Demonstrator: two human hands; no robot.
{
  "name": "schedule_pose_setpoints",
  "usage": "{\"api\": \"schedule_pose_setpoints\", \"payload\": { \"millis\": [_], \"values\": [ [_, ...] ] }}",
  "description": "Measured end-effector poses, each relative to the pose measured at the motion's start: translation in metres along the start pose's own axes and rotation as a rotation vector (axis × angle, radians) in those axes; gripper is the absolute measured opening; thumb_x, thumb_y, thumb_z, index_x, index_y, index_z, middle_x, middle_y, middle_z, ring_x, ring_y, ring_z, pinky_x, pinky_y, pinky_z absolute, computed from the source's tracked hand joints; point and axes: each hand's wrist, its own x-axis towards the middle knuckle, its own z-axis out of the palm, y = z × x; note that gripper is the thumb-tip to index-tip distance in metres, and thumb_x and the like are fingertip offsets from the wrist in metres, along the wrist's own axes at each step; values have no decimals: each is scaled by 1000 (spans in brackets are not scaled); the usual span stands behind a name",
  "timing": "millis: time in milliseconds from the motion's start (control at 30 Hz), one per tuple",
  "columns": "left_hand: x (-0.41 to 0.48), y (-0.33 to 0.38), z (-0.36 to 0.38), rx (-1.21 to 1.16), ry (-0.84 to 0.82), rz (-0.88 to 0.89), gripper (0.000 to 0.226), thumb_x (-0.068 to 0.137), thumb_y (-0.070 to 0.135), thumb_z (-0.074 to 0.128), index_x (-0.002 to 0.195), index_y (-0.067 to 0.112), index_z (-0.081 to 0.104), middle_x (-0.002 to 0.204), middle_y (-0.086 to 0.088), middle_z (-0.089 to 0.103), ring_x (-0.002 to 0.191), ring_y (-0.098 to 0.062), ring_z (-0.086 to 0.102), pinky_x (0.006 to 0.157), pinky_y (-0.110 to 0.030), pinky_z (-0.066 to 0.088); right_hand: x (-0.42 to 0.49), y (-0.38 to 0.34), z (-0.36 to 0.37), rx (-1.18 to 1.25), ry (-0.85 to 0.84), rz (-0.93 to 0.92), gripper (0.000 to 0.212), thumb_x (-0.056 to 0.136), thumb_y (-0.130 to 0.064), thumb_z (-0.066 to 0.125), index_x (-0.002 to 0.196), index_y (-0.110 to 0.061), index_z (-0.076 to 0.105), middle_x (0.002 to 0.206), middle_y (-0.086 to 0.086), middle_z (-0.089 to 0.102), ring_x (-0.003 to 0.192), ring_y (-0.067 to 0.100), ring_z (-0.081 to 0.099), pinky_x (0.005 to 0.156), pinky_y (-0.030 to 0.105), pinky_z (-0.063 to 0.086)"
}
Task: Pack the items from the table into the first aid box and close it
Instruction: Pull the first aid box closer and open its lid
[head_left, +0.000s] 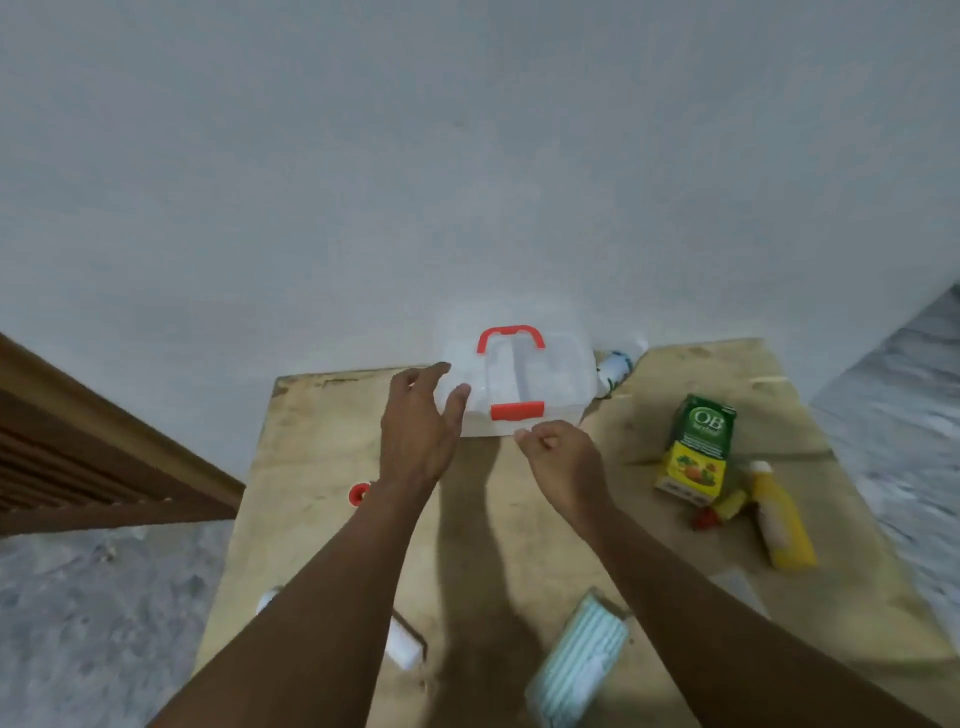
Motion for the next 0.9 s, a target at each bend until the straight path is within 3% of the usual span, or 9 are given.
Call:
{"api": "schedule_pose_setpoints", "payload": {
  "millis": [100,167,233,300,467,633,733,833,900],
  "values": [
    [22,-15,8,-112,-56,2,46,96,43,58,138,25,56,144,-8,47,133,-21,44,102,-25,32,1,1,18,418,78,178,32,90,-36,64,75,-8,67,69,8,64,68,22,60,68,37,53],
    [32,-23,13,-208,-74,17,44,95,41,61,137,28,57,142,-5,51,132,-21,46,111,-35,37,4,-1,26,663,59,310,25,89,-39,67,75,-18,65,70,1,61,67,16,58,67,32,51],
    [35,-28,17,-284,-71,29,42,94,39,64,135,30,58,140,1,56,128,-21,50,109,-46,42,9,-4,34,852,76,395,22,86,-39,71,79,-19,65,74,1,61,66,14,58,72,32,52],
    [35,-32,18,-366,-66,21,42,91,38,68,132,32,60,136,7,59,124,-19,54,106,-47,45,12,-7,39,969,115,431,24,84,-36,75,83,-14,67,75,5,63,64,14,58,72,31,51],
    [40,-38,18,-456,-91,0,44,87,36,73,130,31,62,132,10,63,120,-19,59,103,-46,48,19,-8,48,1049,143,472,45,82,-40,76,113,-9,66,87,5,70,75,14,66,69,28,55],
    [43,-41,19,-474,-85,15,44,86,36,74,129,30,63,129,13,63,119,-19,59,102,-46,50,21,-2,52,1072,128,453,48,79,-44,78,112,-11,66,89,6,67,83,21,63,74,34,57],
    [44,-41,19,-471,-96,16,45,86,36,74,129,30,63,129,11,64,120,-19,59,102,-45,49,21,-7,55,1119,166,419,44,83,-37,76,118,-13,64,98,9,69,86,23,64,73,35,55],
    [43,-39,17,-486,-88,7,44,86,34,75,128,30,63,120,18,61,119,-19,59,103,-45,49,18,-15,55,1069,261,442,31,85,-34,74,108,-14,66,91,7,72,79,23,67,69,34,56],
    [42,-38,17,-495,-88,11,44,86,32,75,128,29,63,118,21,58,120,-19,58,104,-45,47,13,-14,51,840,283,389,28,86,-41,71,90,-13,68,73,3,67,65,18,61,59,28,52]
  ]
}}
